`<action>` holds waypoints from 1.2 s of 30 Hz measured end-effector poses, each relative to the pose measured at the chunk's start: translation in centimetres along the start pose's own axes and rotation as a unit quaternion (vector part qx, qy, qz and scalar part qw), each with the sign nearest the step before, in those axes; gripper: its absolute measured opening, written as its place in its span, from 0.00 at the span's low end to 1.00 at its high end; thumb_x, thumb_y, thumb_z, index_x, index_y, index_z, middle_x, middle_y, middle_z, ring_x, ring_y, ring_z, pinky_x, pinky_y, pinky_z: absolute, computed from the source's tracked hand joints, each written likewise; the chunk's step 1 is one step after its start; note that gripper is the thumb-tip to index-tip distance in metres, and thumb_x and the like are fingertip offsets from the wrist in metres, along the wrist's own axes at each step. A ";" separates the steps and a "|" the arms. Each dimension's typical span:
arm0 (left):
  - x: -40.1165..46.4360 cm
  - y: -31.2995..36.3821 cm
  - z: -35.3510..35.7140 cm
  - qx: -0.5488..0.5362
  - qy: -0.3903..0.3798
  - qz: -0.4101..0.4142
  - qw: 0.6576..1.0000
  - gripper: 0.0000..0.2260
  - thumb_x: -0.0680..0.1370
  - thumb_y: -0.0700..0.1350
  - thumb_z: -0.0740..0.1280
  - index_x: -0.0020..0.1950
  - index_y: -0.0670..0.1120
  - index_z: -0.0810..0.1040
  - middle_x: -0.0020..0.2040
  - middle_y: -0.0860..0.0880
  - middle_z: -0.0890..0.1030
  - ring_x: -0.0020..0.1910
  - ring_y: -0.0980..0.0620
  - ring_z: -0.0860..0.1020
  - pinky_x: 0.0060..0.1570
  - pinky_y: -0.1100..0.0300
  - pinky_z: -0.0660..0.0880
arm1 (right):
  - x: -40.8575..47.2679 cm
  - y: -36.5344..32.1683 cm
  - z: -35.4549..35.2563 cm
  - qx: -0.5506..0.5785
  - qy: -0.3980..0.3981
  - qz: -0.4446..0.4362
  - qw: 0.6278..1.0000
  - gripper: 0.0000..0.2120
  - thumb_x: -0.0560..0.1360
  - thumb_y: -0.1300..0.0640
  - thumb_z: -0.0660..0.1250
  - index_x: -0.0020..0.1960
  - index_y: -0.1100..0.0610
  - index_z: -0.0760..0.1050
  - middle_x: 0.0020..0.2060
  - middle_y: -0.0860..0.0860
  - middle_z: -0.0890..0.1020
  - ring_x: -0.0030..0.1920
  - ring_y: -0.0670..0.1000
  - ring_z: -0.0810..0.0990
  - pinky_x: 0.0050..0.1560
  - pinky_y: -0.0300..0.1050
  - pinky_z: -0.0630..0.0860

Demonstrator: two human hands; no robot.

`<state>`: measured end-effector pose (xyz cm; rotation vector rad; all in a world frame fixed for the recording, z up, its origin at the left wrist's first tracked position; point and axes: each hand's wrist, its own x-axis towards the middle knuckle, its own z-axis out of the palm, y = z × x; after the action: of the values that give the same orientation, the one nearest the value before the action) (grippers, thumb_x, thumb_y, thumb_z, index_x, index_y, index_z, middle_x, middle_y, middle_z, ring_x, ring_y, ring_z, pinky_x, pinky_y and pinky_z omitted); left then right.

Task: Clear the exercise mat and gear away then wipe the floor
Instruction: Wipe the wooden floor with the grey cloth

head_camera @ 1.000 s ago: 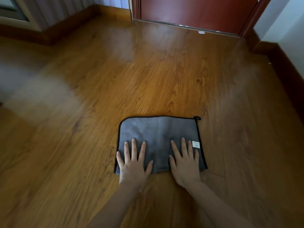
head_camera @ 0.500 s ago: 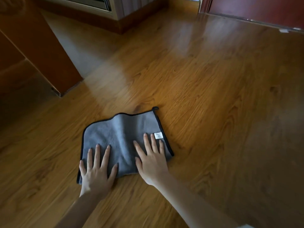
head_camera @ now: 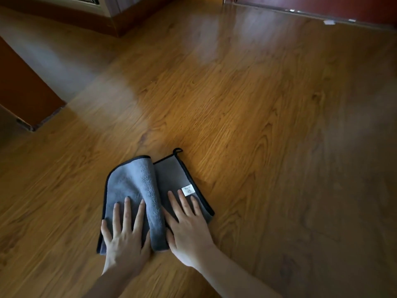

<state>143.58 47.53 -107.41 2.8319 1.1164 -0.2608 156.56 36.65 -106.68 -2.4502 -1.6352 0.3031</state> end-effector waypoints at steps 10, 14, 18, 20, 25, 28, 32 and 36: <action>6.3 13.8 -1.7 0.018 -0.029 0.150 0.988 0.30 0.75 0.59 0.48 0.75 0.49 0.57 0.74 0.40 0.61 0.72 0.36 0.60 0.61 0.31 0.63 | -4.6 12.0 -2.3 -0.030 0.068 0.148 0.986 0.24 0.76 0.47 0.51 0.69 0.53 0.69 0.70 0.56 0.69 0.71 0.59 0.66 0.65 0.61 0.67; 7.9 19.7 -2.2 0.016 -0.040 0.202 0.978 0.31 0.74 0.61 0.36 0.75 0.52 0.34 0.76 0.44 0.36 0.74 0.41 0.35 0.68 0.35 0.39 | -6.5 16.5 -3.1 -0.054 0.072 0.221 0.971 0.25 0.76 0.47 0.50 0.70 0.55 0.69 0.69 0.58 0.70 0.68 0.62 0.69 0.64 0.62 0.66; 8.5 23.6 -2.7 0.010 -0.055 0.240 0.969 0.29 0.80 0.58 0.45 0.76 0.51 0.35 0.76 0.44 0.34 0.74 0.41 0.33 0.68 0.36 0.36 | -8.2 18.9 -3.5 -0.042 0.086 0.269 0.958 0.26 0.77 0.47 0.50 0.71 0.56 0.67 0.70 0.60 0.68 0.69 0.64 0.67 0.64 0.63 0.64; 8.5 24.2 -2.8 0.014 -0.057 0.250 0.966 0.29 0.80 0.59 0.45 0.76 0.51 0.36 0.76 0.44 0.35 0.74 0.41 0.34 0.68 0.36 0.36 | -8.4 19.2 -3.6 -0.040 0.085 0.280 0.956 0.26 0.78 0.47 0.49 0.71 0.56 0.66 0.70 0.60 0.67 0.70 0.64 0.66 0.65 0.64 0.64; 8.5 24.2 -3.7 0.039 -0.066 0.257 0.964 0.29 0.80 0.58 0.46 0.76 0.50 0.37 0.77 0.43 0.38 0.75 0.40 0.37 0.69 0.36 0.38 | -8.2 18.8 -4.0 -0.039 0.065 0.281 0.957 0.27 0.77 0.46 0.48 0.71 0.56 0.66 0.70 0.61 0.67 0.70 0.65 0.65 0.64 0.66 0.63; 8.5 24.3 -4.4 0.050 -0.094 0.252 0.962 0.30 0.80 0.58 0.47 0.76 0.50 0.38 0.77 0.43 0.38 0.75 0.40 0.37 0.69 0.36 0.41 | -7.7 18.6 -4.1 -0.048 0.045 0.286 0.956 0.29 0.77 0.43 0.47 0.70 0.58 0.67 0.69 0.63 0.69 0.68 0.67 0.67 0.62 0.68 0.64; 8.4 24.0 -5.3 0.043 -0.137 0.232 0.962 0.32 0.79 0.59 0.50 0.76 0.50 0.37 0.76 0.43 0.37 0.74 0.39 0.37 0.70 0.36 0.43 | -7.1 18.0 -4.3 -0.045 0.004 0.298 0.953 0.38 0.78 0.36 0.36 0.70 0.58 0.68 0.67 0.64 0.70 0.66 0.68 0.69 0.59 0.70 0.66; 8.8 21.8 -6.2 0.045 -0.157 0.205 0.965 0.36 0.78 0.61 0.55 0.76 0.50 0.38 0.76 0.43 0.37 0.75 0.39 0.38 0.71 0.37 0.46 | -5.1 16.4 -4.6 -0.062 -0.024 0.270 0.960 0.37 0.75 0.32 0.47 0.67 0.60 0.71 0.64 0.65 0.74 0.62 0.69 0.73 0.55 0.70 0.70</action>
<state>165.64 38.37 -102.59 2.8713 0.4568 -0.7077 170.47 25.56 -106.15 -2.9742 -0.9901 0.3403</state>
